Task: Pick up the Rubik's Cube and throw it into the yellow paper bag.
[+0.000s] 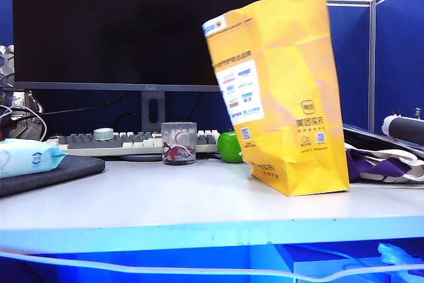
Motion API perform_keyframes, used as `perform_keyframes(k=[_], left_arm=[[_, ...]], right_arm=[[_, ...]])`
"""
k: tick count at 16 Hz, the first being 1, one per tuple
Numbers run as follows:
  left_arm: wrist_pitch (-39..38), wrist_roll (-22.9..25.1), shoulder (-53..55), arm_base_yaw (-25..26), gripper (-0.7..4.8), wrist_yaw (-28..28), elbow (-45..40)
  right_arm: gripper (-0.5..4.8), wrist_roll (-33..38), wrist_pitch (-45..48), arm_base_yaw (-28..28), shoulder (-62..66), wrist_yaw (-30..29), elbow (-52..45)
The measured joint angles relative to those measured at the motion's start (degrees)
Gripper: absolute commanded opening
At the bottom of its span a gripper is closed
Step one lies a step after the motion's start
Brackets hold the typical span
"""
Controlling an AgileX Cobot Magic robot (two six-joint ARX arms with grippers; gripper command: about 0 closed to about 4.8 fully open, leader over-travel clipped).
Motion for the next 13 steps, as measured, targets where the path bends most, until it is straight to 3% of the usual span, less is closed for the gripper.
perform_keyframes(k=[1,2,4,7,10,13], left_arm=[[-11.9,8.6,-7.3,3.5,0.46,-7.9,0.1],[-21.0,12.7,-11.7,6.6,0.46,-14.3,0.0],[-31.2,16.2,-20.1,13.4,0.46,-16.6,-3.7],[-32.7,17.9,-39.6,21.2,0.46,-19.3,-15.8],[-34.1,20.3,-58.2,22.3,0.47,-27.6,-29.1],[-38.5,13.3,-70.0,22.3,0.47,-32.4,-38.8]], right_arm=[[-0.02,-0.1,2.2,-0.4,-2.6,3.2,-0.1],[-0.02,-0.2,4.4,-0.5,-5.3,5.4,0.0],[-0.01,-0.2,5.7,-0.5,-10.4,10.7,0.2],[-0.02,-0.8,2.8,-0.5,-18.0,13.0,-0.7],[-0.02,-2.9,3.5,-0.4,-29.5,17.3,-5.4],[-0.02,1.2,2.4,-0.3,-40.4,17.5,-18.7]])
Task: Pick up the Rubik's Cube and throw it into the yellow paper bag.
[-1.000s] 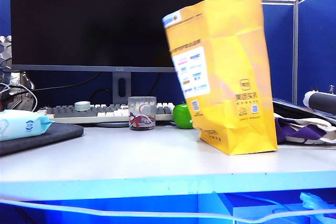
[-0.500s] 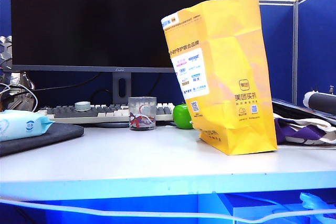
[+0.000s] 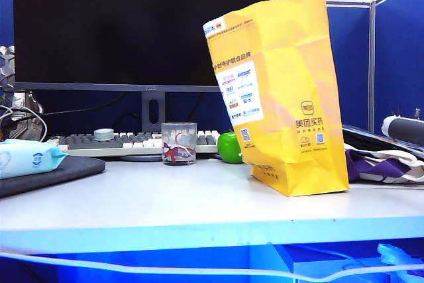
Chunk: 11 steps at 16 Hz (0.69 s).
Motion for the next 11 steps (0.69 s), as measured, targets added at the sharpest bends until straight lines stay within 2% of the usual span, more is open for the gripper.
perform_keyframes(k=[2,4,5,7,9,11], left_arm=[[-1.5,-5.2,-5.2,0.0,0.47,0.9,-5.8],[-4.2,-7.1,-9.4,0.0,0.47,1.5,-12.8],[-3.0,-8.7,-10.6,0.0,0.47,1.5,-15.6],[5.7,-11.1,-11.5,0.0,0.47,2.0,-23.8],[11.8,-14.5,-11.3,0.0,0.47,4.0,-30.1],[16.2,-15.9,-11.3,0.0,0.47,4.0,-33.8]], right_arm=[[-0.02,2.2,0.9,0.0,-7.1,1.6,-8.6],[-0.01,7.2,4.5,0.0,-9.2,2.1,-14.7],[-0.01,8.7,4.7,0.0,-9.3,2.1,-16.6],[-0.01,9.4,7.9,0.1,-9.4,2.6,-20.8],[-0.01,11.7,9.4,0.0,-9.4,2.6,-24.1],[-0.01,12.5,10.5,0.0,-9.4,3.2,-26.0]])
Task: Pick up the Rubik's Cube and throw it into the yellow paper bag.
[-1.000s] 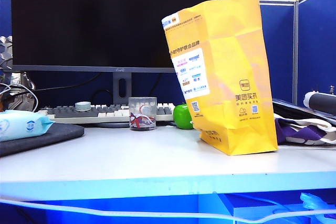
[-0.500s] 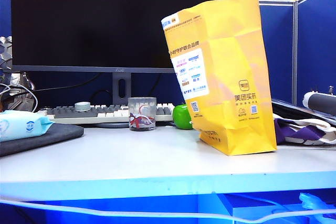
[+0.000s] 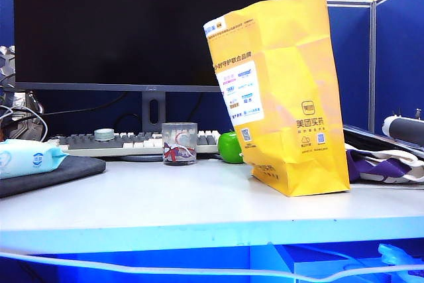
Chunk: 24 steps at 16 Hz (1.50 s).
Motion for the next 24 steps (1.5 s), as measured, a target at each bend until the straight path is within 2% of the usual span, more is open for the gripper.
perform_keyframes(k=[2,4,6,7,9,12,15,17,21,24], left_arm=[[0.5,-0.3,0.0,0.0,0.47,0.0,-2.9],[2.6,-2.5,-0.2,0.0,0.48,-0.2,-4.5],[6.9,-0.5,-2.1,0.0,0.48,-1.9,-6.3],[8.0,0.3,-4.7,0.0,0.48,-4.7,-8.4],[8.5,0.5,-8.9,0.0,0.48,-6.7,-11.5],[8.5,2.7,-8.6,-0.2,0.48,-8.7,-13.5],[12.0,4.4,-8.6,-0.3,0.49,-11.1,-17.4],[11.7,4.5,-8.6,-0.3,0.51,-11.1,-17.8],[13.0,4.6,-8.6,-0.4,0.52,-10.9,-17.7],[13.1,3.7,-8.6,-0.4,0.52,-7.8,-17.7]], right_arm=[[-0.01,0.1,-0.2,0.0,0.0,0.4,-1.3],[-0.02,0.1,-0.2,0.0,0.0,0.7,-1.3],[-0.02,-0.2,-0.2,0.0,0.0,2.1,-1.3],[-0.02,-1.4,-0.2,0.0,0.0,3.9,-1.3],[-0.02,-3.8,-0.3,0.0,0.0,8.3,-1.3],[-0.02,-5.8,-0.5,0.0,0.0,14.9,-1.3],[-0.01,-7.8,0.3,0.0,0.0,16.1,-5.5],[-0.01,-7.9,-2.3,0.0,0.1,16.5,-7.5],[-0.01,-8.1,-1.0,0.0,0.0,16.8,-7.5],[-0.01,-7.5,-2.3,0.0,0.0,16.8,-7.5]])
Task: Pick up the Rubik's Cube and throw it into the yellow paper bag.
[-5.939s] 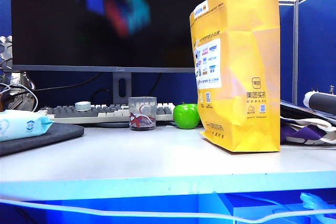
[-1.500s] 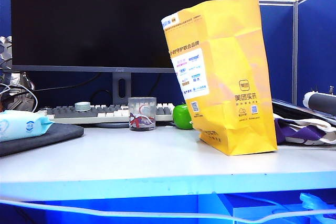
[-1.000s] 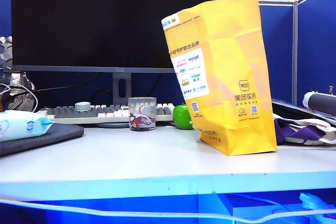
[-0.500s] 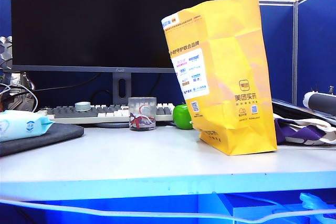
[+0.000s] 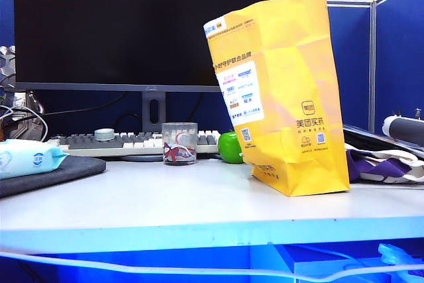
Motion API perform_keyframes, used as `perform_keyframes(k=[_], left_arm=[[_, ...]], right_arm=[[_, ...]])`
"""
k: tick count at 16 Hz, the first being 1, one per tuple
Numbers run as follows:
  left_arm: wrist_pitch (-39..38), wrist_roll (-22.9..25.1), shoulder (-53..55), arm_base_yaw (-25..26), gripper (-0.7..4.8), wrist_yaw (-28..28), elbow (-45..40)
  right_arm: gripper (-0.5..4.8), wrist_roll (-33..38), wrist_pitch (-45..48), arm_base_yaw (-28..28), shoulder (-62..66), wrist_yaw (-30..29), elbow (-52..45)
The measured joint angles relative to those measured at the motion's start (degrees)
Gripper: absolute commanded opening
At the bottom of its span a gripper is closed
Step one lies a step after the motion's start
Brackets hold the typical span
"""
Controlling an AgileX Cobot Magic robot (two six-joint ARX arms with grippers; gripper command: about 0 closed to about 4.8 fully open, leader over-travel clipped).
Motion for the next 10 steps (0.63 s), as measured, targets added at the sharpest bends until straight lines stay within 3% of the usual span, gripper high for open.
perform_keyframes(k=[10], left_arm=[[0.9,-1.8,0.0,0.0,0.52,0.1,0.0]], right_arm=[[-0.01,3.0,-0.8,0.0,0.0,0.0,0.0]])
